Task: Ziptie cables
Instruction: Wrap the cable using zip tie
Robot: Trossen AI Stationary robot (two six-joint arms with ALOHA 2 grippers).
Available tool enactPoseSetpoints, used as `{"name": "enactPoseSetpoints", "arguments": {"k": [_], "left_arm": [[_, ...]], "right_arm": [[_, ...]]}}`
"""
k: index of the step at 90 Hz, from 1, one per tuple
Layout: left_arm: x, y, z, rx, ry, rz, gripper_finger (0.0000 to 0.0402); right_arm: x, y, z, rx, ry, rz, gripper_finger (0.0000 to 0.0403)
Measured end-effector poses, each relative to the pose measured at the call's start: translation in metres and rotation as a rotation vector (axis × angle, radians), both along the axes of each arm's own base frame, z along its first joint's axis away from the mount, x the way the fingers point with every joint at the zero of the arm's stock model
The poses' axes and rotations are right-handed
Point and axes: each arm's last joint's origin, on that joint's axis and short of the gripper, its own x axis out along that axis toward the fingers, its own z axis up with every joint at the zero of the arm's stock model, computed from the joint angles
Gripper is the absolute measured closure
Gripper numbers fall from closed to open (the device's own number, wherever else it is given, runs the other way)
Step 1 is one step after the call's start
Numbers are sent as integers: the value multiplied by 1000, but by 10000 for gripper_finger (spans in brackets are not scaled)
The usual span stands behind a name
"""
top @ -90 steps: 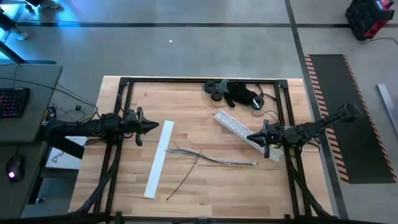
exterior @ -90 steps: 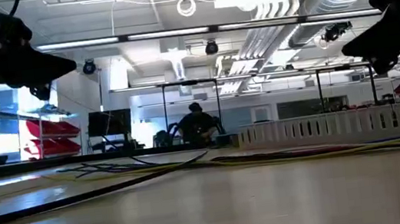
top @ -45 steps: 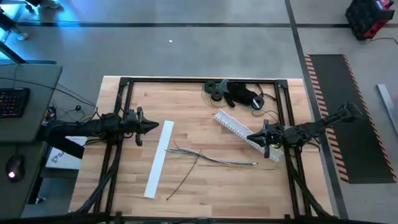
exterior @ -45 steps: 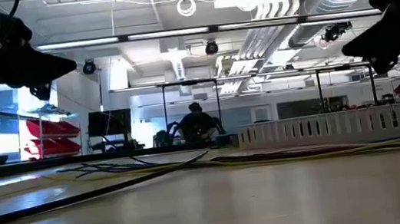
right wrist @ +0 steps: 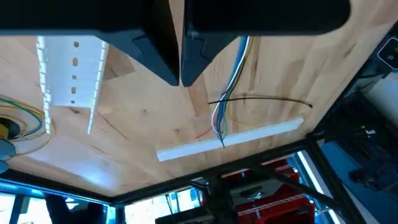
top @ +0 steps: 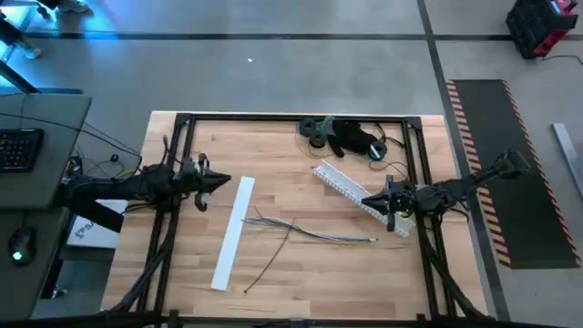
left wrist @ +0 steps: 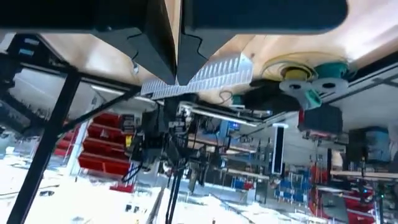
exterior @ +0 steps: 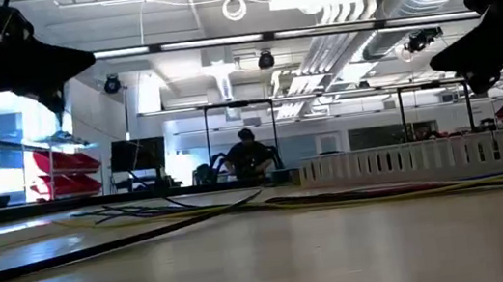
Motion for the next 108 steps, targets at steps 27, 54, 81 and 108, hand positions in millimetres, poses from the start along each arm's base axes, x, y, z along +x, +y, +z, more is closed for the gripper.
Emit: {"name": "enactPoseSetpoints", "arguments": {"k": [27,54,81,108], "left_arm": [[2,-5,29,-65,-301,-80,401],[74,-22,57,92,-159,-39,399],[241,-32,62,172,390,-116,315],[362,-55,28,306,547,-306,210]], "right_arm": [[0,0,0,0,0,0,403],[0,0,0,0,0,0,403],[0,0,0,0,0,0,403],[0,0,0,0,0,0,403]]}}
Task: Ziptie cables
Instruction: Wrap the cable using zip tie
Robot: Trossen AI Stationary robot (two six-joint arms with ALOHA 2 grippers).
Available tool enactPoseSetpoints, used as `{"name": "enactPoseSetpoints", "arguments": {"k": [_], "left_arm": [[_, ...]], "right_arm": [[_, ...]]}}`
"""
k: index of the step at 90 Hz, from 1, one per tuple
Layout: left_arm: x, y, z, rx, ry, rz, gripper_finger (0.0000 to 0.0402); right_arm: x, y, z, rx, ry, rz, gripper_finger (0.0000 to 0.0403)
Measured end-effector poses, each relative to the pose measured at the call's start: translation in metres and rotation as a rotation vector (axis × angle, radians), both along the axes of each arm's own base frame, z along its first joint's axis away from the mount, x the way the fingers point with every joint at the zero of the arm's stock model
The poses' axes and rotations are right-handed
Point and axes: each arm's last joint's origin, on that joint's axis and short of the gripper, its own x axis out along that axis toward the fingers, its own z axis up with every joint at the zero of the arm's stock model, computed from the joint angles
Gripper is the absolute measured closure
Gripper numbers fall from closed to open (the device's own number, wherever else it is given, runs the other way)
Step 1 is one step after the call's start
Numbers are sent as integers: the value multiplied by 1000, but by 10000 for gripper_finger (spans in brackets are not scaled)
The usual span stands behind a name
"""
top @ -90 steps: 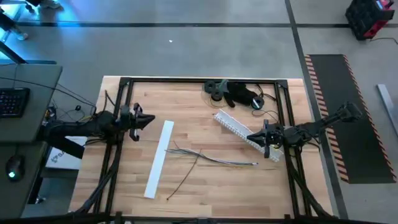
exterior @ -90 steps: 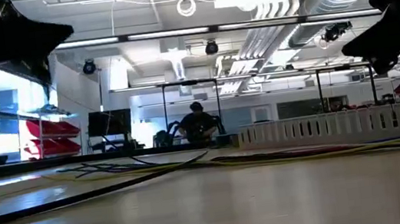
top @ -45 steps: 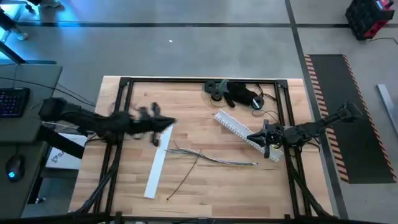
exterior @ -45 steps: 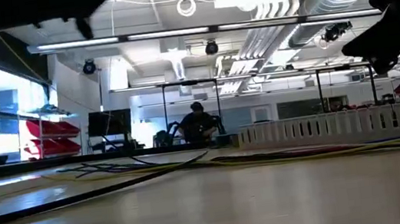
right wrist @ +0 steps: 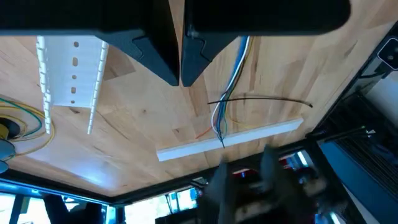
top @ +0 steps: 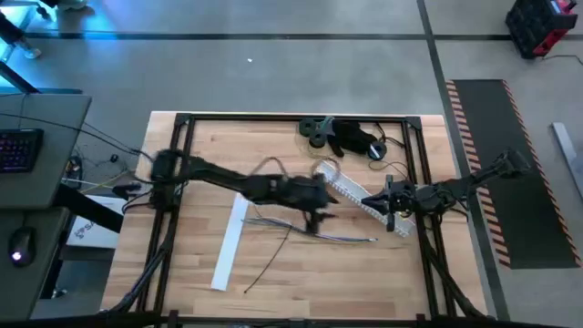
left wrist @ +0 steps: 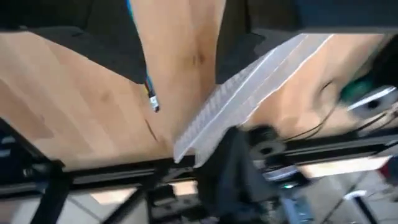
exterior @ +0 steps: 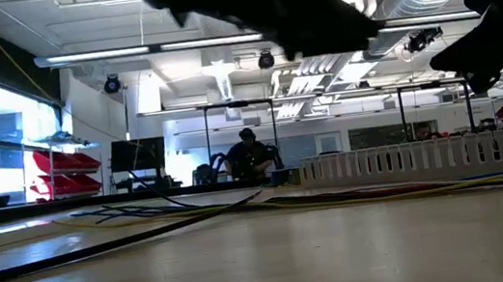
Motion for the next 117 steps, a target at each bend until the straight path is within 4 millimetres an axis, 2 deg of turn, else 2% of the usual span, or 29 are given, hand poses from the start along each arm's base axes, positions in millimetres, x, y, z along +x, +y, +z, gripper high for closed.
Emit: {"name": "enactPoseSetpoints", "arguments": {"k": [10,21,45,70,77,87,98,108,112,117], "left_arm": [[29,-13,-16,11,5,-27,203],[52,-28,-33,13,18,-50,204],[86,-51,-77,-12,26,-44,204],[111,-52,-113,-43,24,15,205],[115,-51,-126,-52,67,26,205],[119,-47,-134,-83,132,55,211],[120,-45,-143,-102,182,64,252],[119,-45,-147,-107,203,63,330],[119,-45,-141,-113,198,57,368],[119,-47,-136,-112,194,54,388]], "right_arm": [[0,0,0,0,0,0,403],[0,0,0,0,0,0,403],[0,0,0,0,0,0,403],[0,0,0,-1,4,0,403],[0,0,-1,-3,8,0,403],[0,0,-1,-4,9,0,403],[0,0,-1,-5,13,0,403],[0,0,-1,-5,13,0,403],[0,0,-1,-5,12,0,403],[0,0,-1,-5,13,0,403]]}}
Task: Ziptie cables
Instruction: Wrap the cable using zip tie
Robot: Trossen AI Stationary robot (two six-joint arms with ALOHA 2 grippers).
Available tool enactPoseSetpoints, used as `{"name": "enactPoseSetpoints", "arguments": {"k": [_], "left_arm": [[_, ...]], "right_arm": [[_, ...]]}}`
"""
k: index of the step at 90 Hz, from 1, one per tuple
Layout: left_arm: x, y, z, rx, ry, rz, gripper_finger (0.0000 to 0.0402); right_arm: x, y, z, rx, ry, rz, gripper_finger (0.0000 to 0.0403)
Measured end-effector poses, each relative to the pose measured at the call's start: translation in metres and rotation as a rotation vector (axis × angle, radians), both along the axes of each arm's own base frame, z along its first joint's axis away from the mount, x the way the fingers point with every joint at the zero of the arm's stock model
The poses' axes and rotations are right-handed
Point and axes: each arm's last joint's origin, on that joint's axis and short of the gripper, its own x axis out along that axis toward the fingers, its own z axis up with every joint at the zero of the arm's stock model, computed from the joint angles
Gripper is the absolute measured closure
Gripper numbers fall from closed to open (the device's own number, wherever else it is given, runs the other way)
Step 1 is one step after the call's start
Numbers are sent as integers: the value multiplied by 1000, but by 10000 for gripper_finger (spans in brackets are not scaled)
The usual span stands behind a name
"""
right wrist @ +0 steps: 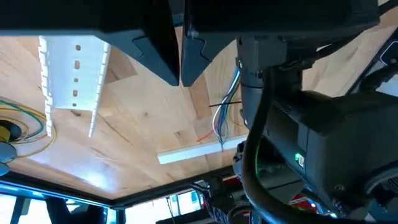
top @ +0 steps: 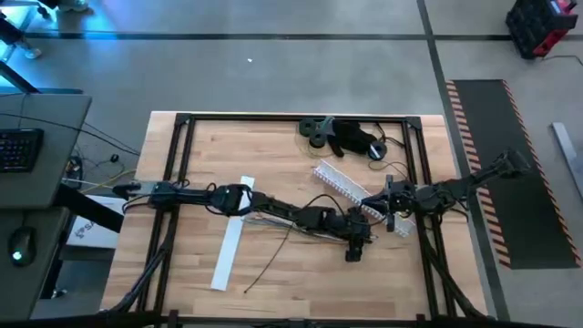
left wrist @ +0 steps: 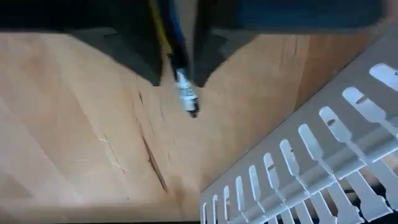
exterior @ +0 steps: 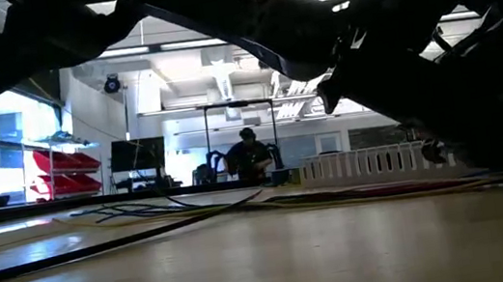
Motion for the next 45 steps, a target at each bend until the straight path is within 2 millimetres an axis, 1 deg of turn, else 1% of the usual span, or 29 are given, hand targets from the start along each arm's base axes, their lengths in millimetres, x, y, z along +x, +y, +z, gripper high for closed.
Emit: {"name": "enactPoseSetpoints", "arguments": {"k": [5,18,23,35,42,45], "left_arm": [[-1,-3,8,10,-7,-4,389],[-8,-15,39,43,5,-44,397],[-11,-22,57,53,-15,-69,398],[-19,-42,115,80,-148,-104,400],[-25,-54,140,119,-214,-105,400],[-29,-59,148,145,-226,-106,400]], "right_arm": [[0,0,0,0,0,1,403],[0,0,0,0,0,1,403],[0,0,0,0,0,1,403],[0,0,0,0,0,0,403],[0,0,0,0,0,0,403],[0,0,0,0,0,1,403]]}}
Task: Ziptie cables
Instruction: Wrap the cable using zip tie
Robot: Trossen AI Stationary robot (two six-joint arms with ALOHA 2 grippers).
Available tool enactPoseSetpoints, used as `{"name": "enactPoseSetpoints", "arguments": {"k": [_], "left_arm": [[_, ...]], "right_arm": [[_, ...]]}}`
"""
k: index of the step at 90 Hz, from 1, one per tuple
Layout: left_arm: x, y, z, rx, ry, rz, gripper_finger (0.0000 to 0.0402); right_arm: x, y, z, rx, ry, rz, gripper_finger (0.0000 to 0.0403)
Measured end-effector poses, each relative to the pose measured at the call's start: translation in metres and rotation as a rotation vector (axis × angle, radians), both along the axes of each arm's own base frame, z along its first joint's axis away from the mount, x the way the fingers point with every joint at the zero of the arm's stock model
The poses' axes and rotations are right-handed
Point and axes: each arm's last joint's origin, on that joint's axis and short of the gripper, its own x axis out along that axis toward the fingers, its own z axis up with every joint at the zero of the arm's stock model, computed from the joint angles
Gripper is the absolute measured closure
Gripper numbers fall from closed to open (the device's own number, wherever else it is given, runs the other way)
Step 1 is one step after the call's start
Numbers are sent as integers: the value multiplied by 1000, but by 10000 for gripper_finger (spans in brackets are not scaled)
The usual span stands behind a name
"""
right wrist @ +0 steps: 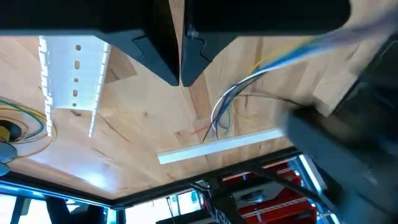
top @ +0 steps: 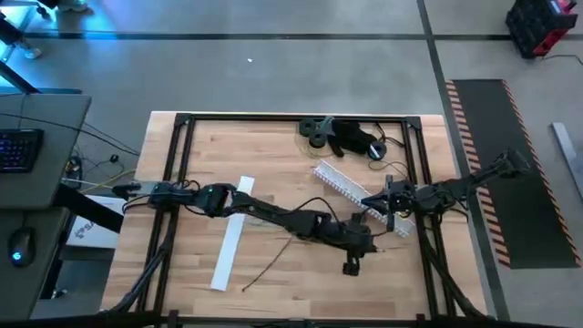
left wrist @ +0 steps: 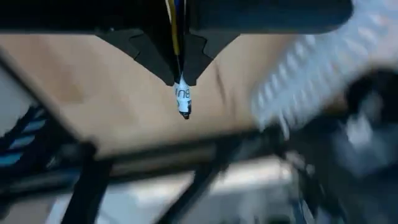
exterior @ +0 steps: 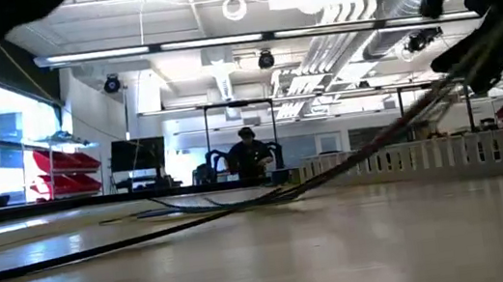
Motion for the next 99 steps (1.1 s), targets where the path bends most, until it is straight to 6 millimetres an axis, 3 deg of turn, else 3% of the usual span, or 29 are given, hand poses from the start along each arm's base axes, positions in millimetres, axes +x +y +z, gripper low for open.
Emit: {"name": "enactPoseSetpoints", "arguments": {"k": [20,29,49,56,78,90,99], "left_arm": [[-35,-20,87,117,-213,35,401],[-56,-22,113,161,-286,60,401],[-109,6,166,142,-520,162,401],[-126,18,164,106,-606,189,401],[-176,59,114,-20,-812,290,401],[-170,86,92,-133,-786,288,401],[-158,102,99,-186,-809,228,401]], "right_arm": [[0,0,0,0,0,0,403],[0,0,0,-3,0,-2,403],[0,0,0,-43,3,12,403],[0,0,0,-41,3,12,403],[0,0,0,-27,2,9,403],[0,0,0,-29,3,9,403],[0,0,0,-26,2,7,403]]}}
